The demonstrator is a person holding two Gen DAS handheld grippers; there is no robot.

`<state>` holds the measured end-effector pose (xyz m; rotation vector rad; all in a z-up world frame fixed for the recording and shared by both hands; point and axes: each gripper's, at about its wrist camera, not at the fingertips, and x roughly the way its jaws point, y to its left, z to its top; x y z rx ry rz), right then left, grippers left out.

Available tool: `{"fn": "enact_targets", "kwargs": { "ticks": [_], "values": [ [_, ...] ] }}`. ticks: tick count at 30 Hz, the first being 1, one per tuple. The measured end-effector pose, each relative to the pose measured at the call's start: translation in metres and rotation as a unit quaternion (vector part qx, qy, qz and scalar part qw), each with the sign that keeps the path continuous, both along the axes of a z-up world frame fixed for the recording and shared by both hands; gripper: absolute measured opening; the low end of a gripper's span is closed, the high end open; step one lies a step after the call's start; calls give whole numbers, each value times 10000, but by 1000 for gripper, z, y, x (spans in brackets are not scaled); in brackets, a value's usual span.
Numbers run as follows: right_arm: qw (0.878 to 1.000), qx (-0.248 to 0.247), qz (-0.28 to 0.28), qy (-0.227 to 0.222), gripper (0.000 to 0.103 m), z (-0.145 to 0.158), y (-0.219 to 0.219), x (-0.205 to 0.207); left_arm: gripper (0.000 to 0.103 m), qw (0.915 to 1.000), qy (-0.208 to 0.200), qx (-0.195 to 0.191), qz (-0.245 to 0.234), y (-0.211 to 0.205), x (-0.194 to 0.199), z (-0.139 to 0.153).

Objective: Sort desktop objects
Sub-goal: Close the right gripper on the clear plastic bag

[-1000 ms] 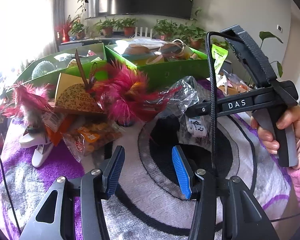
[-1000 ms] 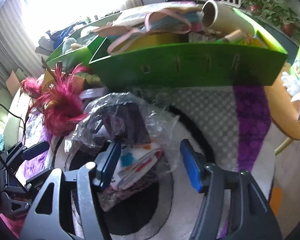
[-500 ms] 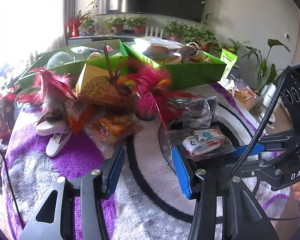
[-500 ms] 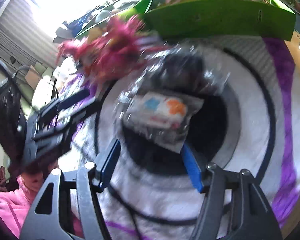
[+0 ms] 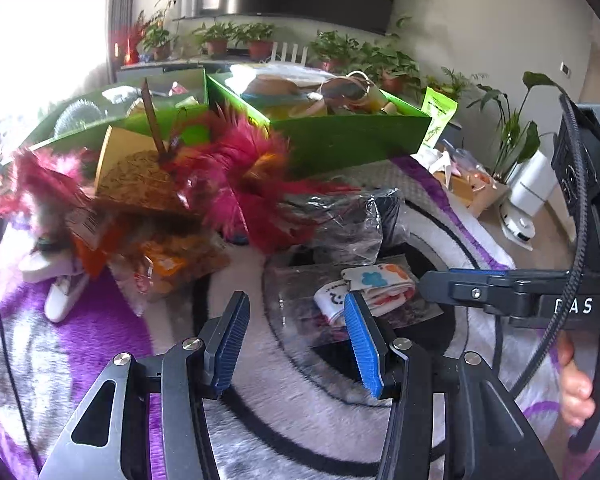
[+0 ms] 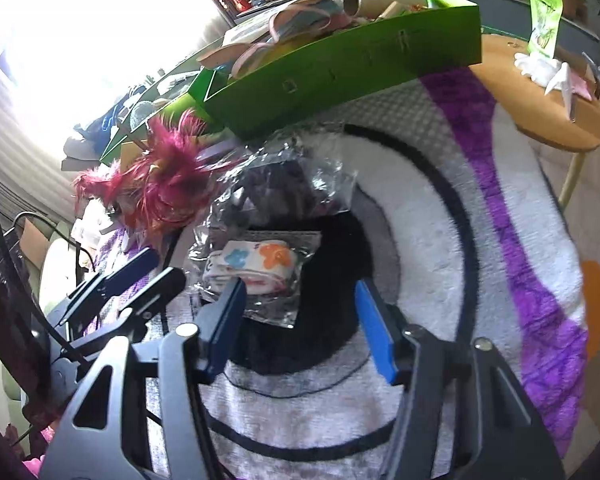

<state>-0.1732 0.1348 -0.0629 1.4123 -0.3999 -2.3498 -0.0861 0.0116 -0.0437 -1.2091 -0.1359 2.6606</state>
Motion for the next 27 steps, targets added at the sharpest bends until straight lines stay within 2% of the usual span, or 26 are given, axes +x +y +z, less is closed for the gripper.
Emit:
{"fn": "enact_targets", "kwargs": {
  "ticks": [4, 7, 10, 13, 14, 18, 27],
  "values": [
    [9997, -175, 166, -14, 46, -3, 1, 0, 50, 9998, -87, 163, -105, 2, -6, -5],
    [9977, -498, 395, -230, 46, -12, 0, -3, 50, 9986, -202, 389, -287, 4, -10, -11],
    [9984, -353, 342, -262, 41, -19, 2, -5, 50, 9984, -258, 337, -377, 9, -13, -18],
    [9984, -331, 396, -234, 38, -18, 2, -5, 49, 9975, -325, 485, -408, 10, -16, -21],
    [9984, -250, 468, -193, 34, -18, 0, -4, 44, 9973, -322, 514, -418, 10, -16, -21],
    [9985, -121, 530, -106, 31, -17, -3, -1, 37, 9978, -188, 401, -495, 13, -11, -15],
    [9962, -21, 846, 204, 29, -3, -17, 13, 36, 9974, 144, 237, -664, 14, 11, 7]
  ]
}}
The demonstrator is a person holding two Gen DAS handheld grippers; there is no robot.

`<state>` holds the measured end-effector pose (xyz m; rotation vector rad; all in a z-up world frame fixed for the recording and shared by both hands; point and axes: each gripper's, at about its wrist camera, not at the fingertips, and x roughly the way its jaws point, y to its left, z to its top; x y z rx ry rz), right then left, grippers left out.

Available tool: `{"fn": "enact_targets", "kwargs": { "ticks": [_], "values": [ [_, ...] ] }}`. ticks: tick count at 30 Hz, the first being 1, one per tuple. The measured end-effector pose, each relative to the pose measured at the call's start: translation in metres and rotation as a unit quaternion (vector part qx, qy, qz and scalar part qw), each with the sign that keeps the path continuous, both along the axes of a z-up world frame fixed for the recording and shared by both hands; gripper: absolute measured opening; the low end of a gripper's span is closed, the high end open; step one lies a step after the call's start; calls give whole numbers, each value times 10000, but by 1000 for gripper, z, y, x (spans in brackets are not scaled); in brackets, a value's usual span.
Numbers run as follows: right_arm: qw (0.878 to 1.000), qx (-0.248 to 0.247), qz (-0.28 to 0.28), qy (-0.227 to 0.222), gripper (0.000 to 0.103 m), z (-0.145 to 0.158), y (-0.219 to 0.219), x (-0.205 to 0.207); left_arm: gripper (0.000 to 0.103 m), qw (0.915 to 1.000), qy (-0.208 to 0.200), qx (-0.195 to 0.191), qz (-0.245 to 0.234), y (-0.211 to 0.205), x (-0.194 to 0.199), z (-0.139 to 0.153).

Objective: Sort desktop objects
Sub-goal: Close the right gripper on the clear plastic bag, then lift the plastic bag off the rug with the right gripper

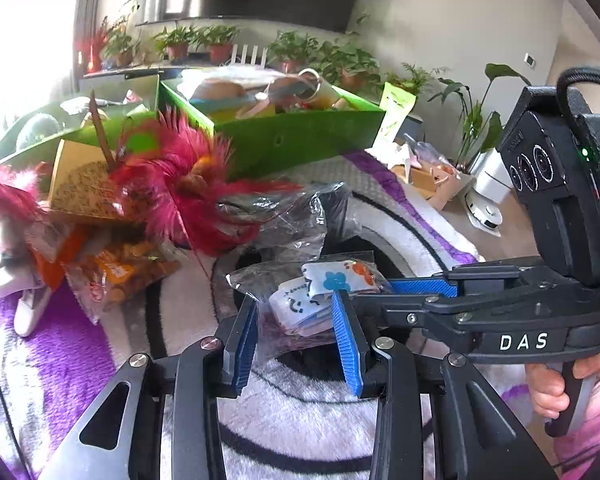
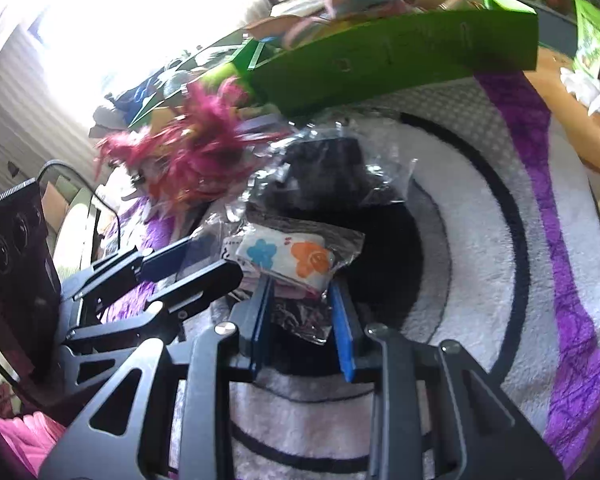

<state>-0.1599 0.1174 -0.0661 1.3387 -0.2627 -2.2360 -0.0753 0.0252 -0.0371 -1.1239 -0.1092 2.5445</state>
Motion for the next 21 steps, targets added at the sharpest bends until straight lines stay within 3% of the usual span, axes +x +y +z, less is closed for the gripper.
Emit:
{"fn": "enact_targets", "kwargs": {
  "ticks": [9, 21],
  "values": [
    [9976, 207, 16, 658, 26, 27, -15, 28, 34, 9992, 366, -66, 160, -12, 24, 26],
    [9946, 200, 167, 1007, 26, 54, -32, 39, 33, 9966, 739, -94, 345, -28, 42, 52]
  ]
}}
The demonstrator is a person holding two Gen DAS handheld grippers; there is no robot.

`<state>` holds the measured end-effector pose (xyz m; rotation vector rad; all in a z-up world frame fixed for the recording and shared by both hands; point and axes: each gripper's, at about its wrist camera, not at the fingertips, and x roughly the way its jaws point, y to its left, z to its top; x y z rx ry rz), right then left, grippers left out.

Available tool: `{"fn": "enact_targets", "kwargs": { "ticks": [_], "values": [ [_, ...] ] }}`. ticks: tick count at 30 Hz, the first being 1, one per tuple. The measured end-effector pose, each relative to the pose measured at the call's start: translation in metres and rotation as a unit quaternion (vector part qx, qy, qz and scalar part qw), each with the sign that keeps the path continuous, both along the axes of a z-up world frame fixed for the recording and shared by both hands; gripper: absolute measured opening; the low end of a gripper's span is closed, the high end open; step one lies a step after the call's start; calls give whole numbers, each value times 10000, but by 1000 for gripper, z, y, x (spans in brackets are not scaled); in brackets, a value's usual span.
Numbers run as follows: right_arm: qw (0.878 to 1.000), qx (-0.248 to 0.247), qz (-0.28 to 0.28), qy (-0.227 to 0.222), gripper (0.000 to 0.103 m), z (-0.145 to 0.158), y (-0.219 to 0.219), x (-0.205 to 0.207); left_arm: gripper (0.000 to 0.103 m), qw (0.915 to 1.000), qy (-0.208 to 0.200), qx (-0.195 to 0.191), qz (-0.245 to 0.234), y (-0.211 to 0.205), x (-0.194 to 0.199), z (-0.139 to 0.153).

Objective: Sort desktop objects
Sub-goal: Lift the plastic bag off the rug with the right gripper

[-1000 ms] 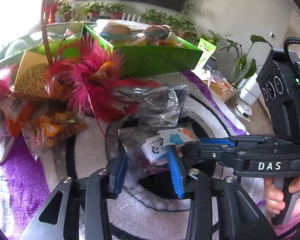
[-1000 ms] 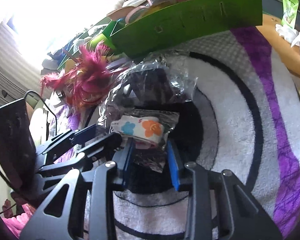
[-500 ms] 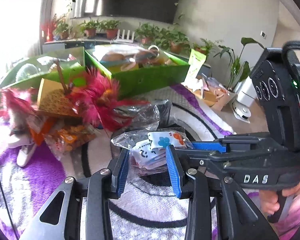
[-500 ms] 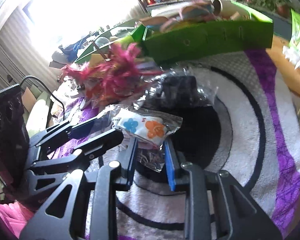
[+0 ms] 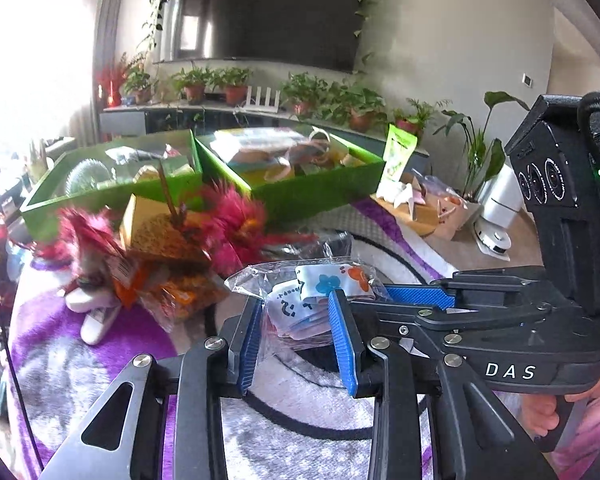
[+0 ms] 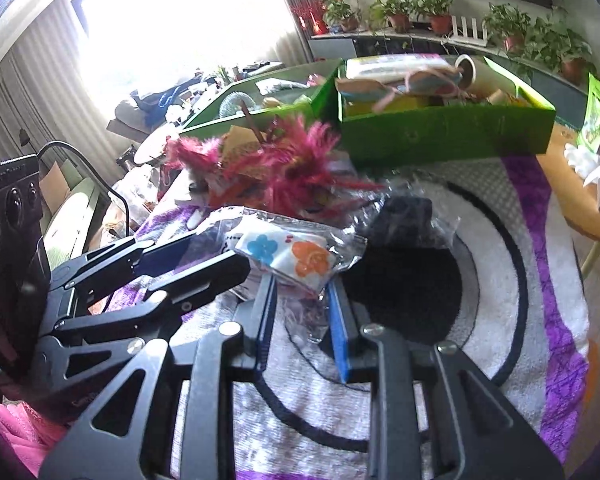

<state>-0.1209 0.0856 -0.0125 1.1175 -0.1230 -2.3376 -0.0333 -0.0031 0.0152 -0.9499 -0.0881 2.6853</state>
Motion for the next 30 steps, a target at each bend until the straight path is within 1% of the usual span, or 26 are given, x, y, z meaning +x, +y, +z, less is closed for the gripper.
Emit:
{"fn": "enact_targets", "kwargs": {
  "ticks": [15, 30],
  "values": [
    [9982, -38, 299, 528, 26, 38, -37, -1, 33, 9979, 533, -22, 356, -36, 9, 36],
    [9959, 0, 520, 738, 26, 56, -68, -19, 33, 9956, 733, -26, 579, -64, -2, 48]
  ]
}}
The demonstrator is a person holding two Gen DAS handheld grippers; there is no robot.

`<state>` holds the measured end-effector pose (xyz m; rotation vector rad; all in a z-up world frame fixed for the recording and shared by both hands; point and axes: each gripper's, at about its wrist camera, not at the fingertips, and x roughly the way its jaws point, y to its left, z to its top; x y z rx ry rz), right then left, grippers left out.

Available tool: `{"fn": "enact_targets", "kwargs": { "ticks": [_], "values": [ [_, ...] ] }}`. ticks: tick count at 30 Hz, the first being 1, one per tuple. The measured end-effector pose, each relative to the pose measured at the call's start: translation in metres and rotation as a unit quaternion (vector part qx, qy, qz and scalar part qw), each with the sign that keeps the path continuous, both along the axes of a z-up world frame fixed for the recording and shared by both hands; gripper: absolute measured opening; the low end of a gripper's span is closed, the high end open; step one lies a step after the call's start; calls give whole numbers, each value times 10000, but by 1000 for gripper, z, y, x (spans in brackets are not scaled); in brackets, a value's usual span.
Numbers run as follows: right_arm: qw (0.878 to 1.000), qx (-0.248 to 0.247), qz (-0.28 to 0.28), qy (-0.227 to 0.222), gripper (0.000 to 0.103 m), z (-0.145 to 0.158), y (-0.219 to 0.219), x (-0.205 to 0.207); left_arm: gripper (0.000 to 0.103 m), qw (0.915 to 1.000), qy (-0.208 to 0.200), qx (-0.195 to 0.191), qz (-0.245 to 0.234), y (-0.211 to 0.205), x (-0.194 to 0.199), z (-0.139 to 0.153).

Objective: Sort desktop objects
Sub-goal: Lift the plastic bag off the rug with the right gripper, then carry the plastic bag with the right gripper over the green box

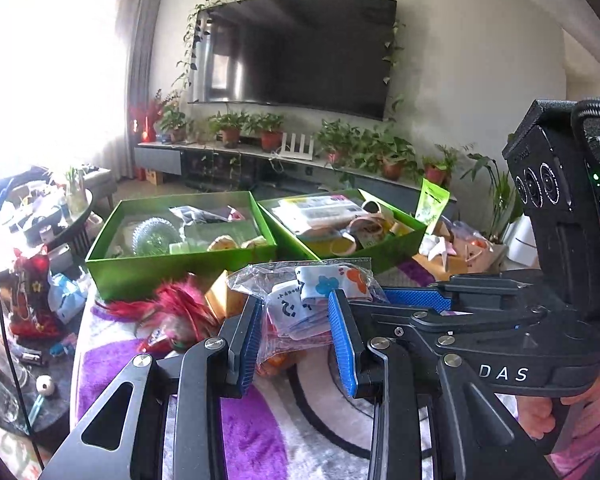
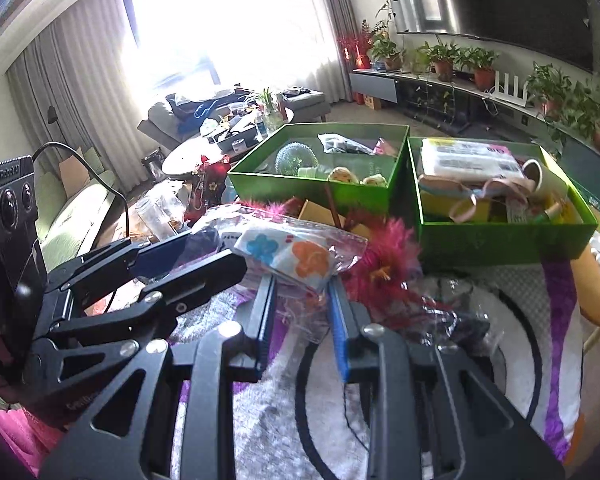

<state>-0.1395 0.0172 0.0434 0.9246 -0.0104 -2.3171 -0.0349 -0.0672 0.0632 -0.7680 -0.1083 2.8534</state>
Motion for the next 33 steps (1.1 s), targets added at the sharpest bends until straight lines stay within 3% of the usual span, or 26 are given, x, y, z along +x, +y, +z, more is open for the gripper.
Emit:
{"fn": "enact_targets", "kwargs": {
  "ticks": [17, 33],
  "values": [
    [9997, -83, 143, 172, 27, 11, -19, -32, 33, 9996, 240, -116, 114, -17, -25, 10],
    [9997, -108, 125, 161, 28, 11, -31, -72, 33, 9998, 134, 23, 136, -38, -67, 8]
  ]
}}
